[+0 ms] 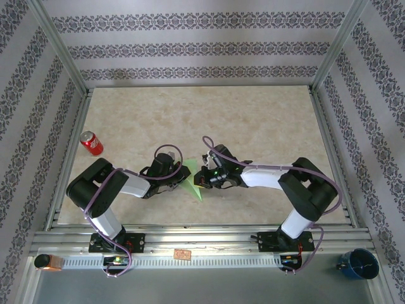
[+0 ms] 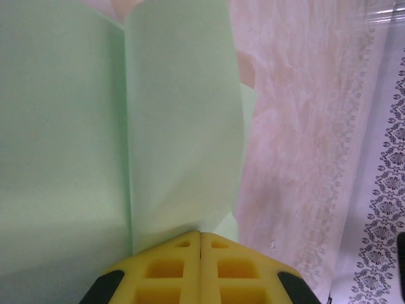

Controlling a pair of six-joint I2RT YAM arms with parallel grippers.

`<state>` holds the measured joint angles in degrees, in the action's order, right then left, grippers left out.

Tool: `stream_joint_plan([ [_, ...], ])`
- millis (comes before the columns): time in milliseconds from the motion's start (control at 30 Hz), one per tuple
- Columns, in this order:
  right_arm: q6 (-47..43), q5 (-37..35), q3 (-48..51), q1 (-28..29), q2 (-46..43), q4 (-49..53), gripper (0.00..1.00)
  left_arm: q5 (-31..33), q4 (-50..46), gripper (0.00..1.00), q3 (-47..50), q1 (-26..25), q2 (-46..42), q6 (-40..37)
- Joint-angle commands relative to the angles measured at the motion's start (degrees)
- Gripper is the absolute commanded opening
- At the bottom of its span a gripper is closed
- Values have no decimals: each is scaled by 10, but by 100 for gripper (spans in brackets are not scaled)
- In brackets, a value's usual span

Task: Fold a paper plane with a square sheet of paper (pick it up from the middle)
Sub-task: Fourth fold the wing at the center of the table.

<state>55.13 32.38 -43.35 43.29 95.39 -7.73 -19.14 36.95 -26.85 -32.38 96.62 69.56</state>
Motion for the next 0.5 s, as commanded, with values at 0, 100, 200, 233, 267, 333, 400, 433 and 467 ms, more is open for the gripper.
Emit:
stream_joint_plan([
  [0, 0, 1, -17, 6, 20, -11, 2, 38, -68, 2, 19, -8, 9, 3],
  [100, 0, 8, -25, 10, 31, -16, 2, 39, -68, 2, 18, -10, 10, 2],
  [200, 1, 8, -28, 10, 44, -20, 2, 38, -69, 2, 18, -9, 9, 2],
  [233, 2, 9, -29, 10, 47, -22, 2, 38, -68, 2, 18, -9, 9, 2],
  [267, 2, 10, -31, 10, 52, -26, 2, 38, -68, 2, 18, -9, 9, 2],
  [333, 4, 6, -33, 10, 60, -26, 2, 38, -68, 2, 19, -9, 10, 2],
  [400, 2, 2, -33, 10, 69, -22, 2, 38, -67, 2, 18, -9, 9, 1],
  [433, 2, 2, -30, 11, 72, -23, 2, 38, -68, 2, 18, -9, 10, 1],
  [467, 3, -2, -24, 11, 75, -24, 2, 38, -67, 2, 18, -9, 8, 1],
])
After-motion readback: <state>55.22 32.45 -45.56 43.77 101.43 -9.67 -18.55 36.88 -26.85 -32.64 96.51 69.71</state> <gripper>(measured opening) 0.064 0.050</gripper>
